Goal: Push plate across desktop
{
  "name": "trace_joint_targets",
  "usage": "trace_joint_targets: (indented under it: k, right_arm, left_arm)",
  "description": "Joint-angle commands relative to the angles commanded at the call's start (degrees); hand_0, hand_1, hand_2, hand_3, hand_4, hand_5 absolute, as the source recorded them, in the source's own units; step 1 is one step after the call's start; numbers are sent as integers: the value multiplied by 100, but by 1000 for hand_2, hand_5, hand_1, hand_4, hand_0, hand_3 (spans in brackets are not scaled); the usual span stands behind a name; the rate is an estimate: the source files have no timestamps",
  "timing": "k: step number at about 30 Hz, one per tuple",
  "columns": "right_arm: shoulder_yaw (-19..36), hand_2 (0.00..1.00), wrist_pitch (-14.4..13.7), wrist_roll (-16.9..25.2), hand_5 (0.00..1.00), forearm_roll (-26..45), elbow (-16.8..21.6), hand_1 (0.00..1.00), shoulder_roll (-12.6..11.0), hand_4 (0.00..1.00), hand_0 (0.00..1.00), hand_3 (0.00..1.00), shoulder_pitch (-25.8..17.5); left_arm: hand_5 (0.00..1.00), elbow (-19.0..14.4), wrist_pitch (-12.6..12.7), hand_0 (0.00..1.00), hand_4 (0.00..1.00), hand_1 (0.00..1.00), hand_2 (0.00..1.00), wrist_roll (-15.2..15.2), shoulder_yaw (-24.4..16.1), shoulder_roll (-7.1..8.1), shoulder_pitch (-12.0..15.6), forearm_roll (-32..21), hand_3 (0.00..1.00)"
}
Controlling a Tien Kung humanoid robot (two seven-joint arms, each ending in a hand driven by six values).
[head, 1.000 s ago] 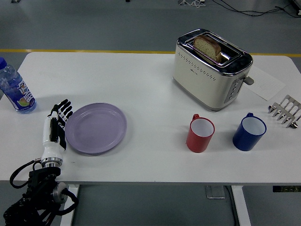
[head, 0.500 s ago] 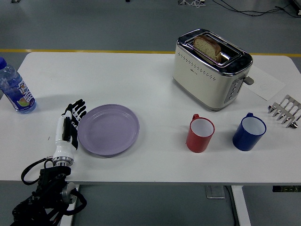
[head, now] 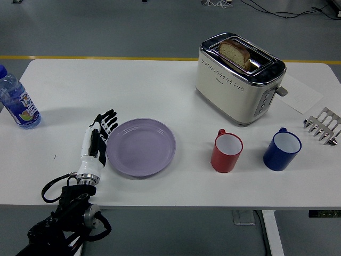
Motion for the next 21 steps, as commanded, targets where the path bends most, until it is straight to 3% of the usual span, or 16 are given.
trace_joint_targets:
  k: [10, 21]
  right_arm:
    - [6, 633, 0, 2, 154, -13, 0, 618, -9, 363, 639, 578, -11]
    - [9, 633, -3, 2, 154, -10, 0, 618, -10, 363, 639, 578, -19]
  left_arm:
    - [998, -111, -4, 794, 453, 810, 806, 0, 584, 0, -122, -194, 735]
    - [998, -249, 2, 794, 451, 810, 807, 0, 916, 0, -228, -236, 735]
